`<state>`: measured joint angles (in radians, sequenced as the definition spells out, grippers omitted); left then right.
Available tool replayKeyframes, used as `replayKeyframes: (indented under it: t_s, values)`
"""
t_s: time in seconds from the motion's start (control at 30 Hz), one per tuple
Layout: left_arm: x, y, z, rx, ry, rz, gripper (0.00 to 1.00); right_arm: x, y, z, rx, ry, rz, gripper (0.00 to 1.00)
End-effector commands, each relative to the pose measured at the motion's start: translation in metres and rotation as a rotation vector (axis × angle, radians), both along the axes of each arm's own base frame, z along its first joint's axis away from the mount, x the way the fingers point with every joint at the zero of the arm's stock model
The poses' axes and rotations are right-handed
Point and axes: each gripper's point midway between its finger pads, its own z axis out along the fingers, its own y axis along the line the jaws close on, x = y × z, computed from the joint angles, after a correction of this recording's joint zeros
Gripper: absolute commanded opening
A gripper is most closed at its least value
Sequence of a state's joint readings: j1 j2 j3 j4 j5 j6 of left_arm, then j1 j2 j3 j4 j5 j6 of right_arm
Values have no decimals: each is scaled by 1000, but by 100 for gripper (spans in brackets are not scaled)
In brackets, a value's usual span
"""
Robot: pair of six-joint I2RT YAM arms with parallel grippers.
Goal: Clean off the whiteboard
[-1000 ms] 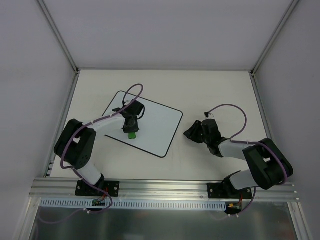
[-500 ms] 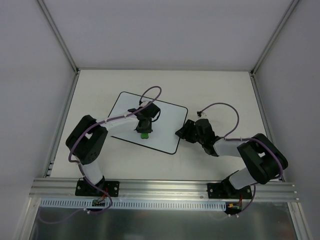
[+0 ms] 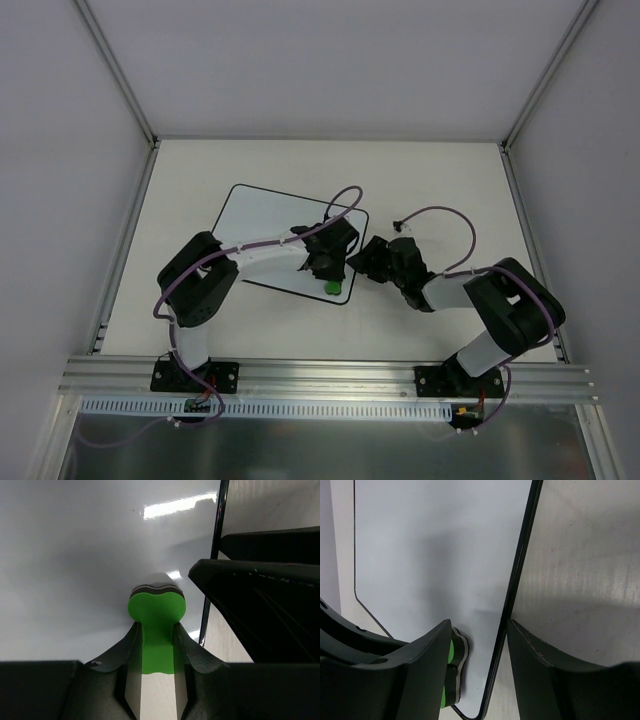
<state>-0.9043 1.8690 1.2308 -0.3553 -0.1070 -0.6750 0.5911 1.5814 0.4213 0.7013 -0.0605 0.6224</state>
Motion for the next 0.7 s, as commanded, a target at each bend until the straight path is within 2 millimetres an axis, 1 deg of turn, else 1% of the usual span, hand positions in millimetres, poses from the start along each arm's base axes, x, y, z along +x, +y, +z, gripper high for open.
replayKeyframes:
  t_s: [0.0,0.03,0.07,0.13,0.17,0.23,0.27,0.3,0.33,0.37,0.4,0.43,0.5,0.53,0.6,0.63,0.67]
  values:
    - [-8,5,20,-21,19,14,0,-86,-58,-94,-282,362,6,54]
    - [-5,10,24,-17,4,24,0,-86,-59,-94,-285,358,8,54]
    - [5,18,34,-23,-24,52,0,-85,-59,-91,-281,348,5,54]
    - [12,30,39,-17,-40,76,0,-86,-62,-90,-287,338,3,55]
    - [17,36,48,-25,-60,88,0,-86,-63,-89,-288,332,-1,56]
    - [26,52,53,-19,-76,119,0,-85,-64,-84,-283,310,-3,59]
    - [31,59,63,-31,-98,135,0,-86,-65,-83,-286,308,1,60]
    - [38,72,64,-20,-107,169,0,-85,-65,-78,-280,296,2,61]
    - [42,80,67,-19,-116,181,0,-80,-70,-76,-306,275,-23,65]
    - [46,88,73,-25,-130,200,0,-83,-74,-76,-329,281,-21,67]
    - [48,98,73,-19,-132,217,0,-82,-75,-73,-334,271,-22,70]
    - [55,112,74,-9,-140,249,0,-78,-76,-66,-333,242,-29,76]
    - [57,127,76,3,-152,268,0,-80,-82,-62,-359,236,-29,85]
    - [60,134,76,8,-155,277,0,-76,-83,-52,-355,203,-39,92]
    - [59,135,79,4,-161,266,0,-79,-90,-47,-388,200,-36,98]
    - [58,131,81,-11,-151,247,0,-75,-93,-35,-389,159,-55,99]
    - [57,127,80,-21,-141,232,0,-80,-100,-32,-418,171,-58,99]
